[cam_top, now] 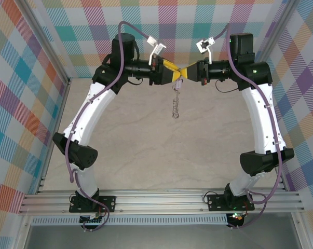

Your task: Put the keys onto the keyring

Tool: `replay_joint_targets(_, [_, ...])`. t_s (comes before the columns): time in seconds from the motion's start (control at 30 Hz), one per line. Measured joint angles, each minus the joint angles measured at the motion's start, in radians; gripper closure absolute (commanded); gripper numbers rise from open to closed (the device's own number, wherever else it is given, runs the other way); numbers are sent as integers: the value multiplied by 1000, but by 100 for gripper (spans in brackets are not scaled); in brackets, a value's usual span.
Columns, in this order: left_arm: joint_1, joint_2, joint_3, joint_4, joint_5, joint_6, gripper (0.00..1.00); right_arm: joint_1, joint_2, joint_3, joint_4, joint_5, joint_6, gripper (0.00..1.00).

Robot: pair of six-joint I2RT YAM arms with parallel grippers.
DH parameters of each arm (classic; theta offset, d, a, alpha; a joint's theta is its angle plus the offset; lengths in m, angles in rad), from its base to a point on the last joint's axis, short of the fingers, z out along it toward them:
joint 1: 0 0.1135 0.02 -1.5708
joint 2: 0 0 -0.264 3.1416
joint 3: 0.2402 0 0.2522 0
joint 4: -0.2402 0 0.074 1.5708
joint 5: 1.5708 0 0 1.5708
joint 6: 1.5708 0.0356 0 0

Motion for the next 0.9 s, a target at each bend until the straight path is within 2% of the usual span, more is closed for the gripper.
replay_joint_targets(0.07, [-3,9,6,0,2,0,60,0,0,-1,4,0,6,100])
replay_joint_targets(0.2, [-8,26,18,0,11,-5,71,0,0,-2,8,-1,6,100])
replay_joint_targets(0.27, [-8,28,21,0,11,-7,73,-5,1,-2,8,-3,8,100])
replay_joint_targets(0.4, [-8,31,39,-5,9,-6,60,-6,1,-3,9,-6,9,100])
replay_joint_targets(0.57, [3,31,65,-10,-9,4,53,-6,1,-4,8,-5,9,100])
replay_joint_targets(0.77, [47,30,67,-7,-5,-8,51,-6,1,-6,8,-2,9,100])
replay_joint_targets(0.9, [61,30,84,-6,10,-31,55,-6,1,-8,8,-3,10,100])
